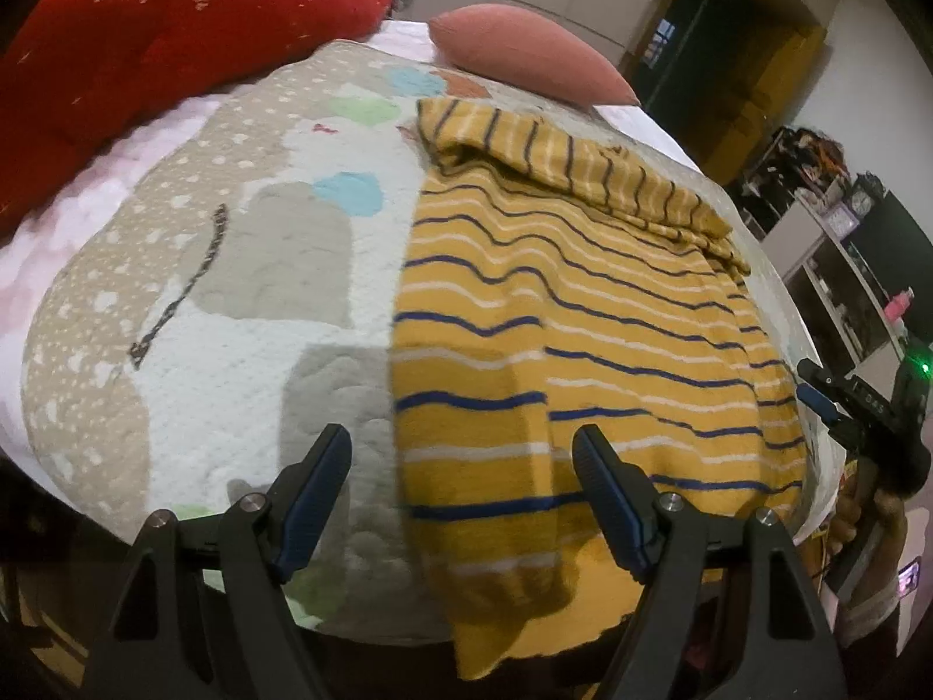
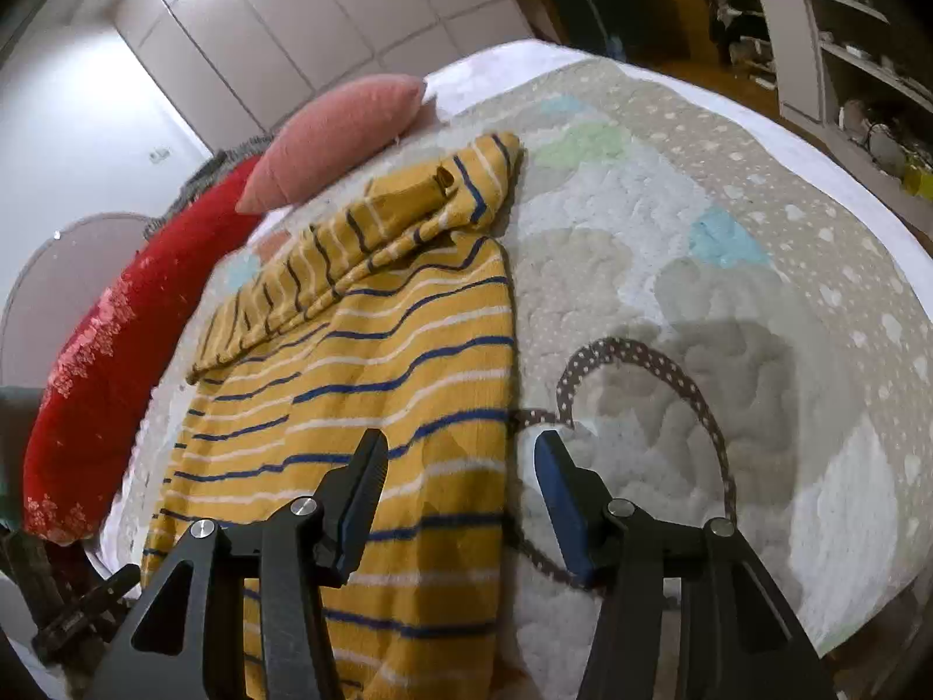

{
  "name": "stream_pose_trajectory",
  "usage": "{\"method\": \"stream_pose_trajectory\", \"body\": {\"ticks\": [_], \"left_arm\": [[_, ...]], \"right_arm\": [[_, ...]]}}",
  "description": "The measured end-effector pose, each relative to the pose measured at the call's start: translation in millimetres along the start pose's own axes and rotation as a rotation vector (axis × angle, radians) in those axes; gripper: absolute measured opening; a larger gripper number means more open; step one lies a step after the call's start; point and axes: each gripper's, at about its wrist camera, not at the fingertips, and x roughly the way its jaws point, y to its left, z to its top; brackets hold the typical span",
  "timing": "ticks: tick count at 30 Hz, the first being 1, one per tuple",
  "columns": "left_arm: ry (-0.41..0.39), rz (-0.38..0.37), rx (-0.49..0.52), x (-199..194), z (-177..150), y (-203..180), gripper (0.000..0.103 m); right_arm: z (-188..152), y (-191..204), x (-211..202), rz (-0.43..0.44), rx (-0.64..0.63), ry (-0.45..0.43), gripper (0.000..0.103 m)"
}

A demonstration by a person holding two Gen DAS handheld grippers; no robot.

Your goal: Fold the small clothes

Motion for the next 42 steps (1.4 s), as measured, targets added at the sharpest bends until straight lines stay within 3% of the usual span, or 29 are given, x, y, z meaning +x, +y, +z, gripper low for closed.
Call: {"method": "stream_pose_trajectory", "body": {"ticks": [3, 6, 14, 23, 29, 32, 36, 42], "left_arm": [[-0.019, 0.010, 0.035, -2.2, 5.6, -11.5, 0.077], [-0.027, 0.017, 0.054, -2.9, 9.8, -18.9, 0.077], [0.010, 0.028, 0.052, 12.5, 11.7, -22.1, 0.077], [0.028, 0.074, 0.084, 34.5, 6.4, -20.7, 0.081], [0.040, 0.034, 0.045, 32.6, 14.2, -18.1, 0.083], [0.031, -0.001, 0.013, 24.4, 19.5, -15.6, 0.083], [0.011, 0.006, 0.017, 18.8, 22.4, -13.8, 0.083], [0.023, 0.018, -0.013, 26.4, 25.1, -0.9, 0.083]], "right_arm": [[-1.1, 0.8, -0.4, -0.031, -0.035, -0.033, 0.058], [-1.4, -3.5, 2.7, -0.021, -0.030, -0.011, 0.059], [-5.6, -15.9, 12.8, -0.020, 0.002, 0.001, 0.059], [6.4, -4.3, 18.6, -0.044, -0.061, -0.013, 0.059], [42.0, 12.2, 30.8, -0.043, -0.121, -0.030, 0.059], [72.6, 22.8, 38.1, -0.022, -0.157, -0.063, 0.059], [114.3, 37.5, 65.3, -0.014, -0.196, -0.081, 0.061], [154.5, 50.2, 124.4, 0.033, -0.216, 0.009, 0.062]]}}
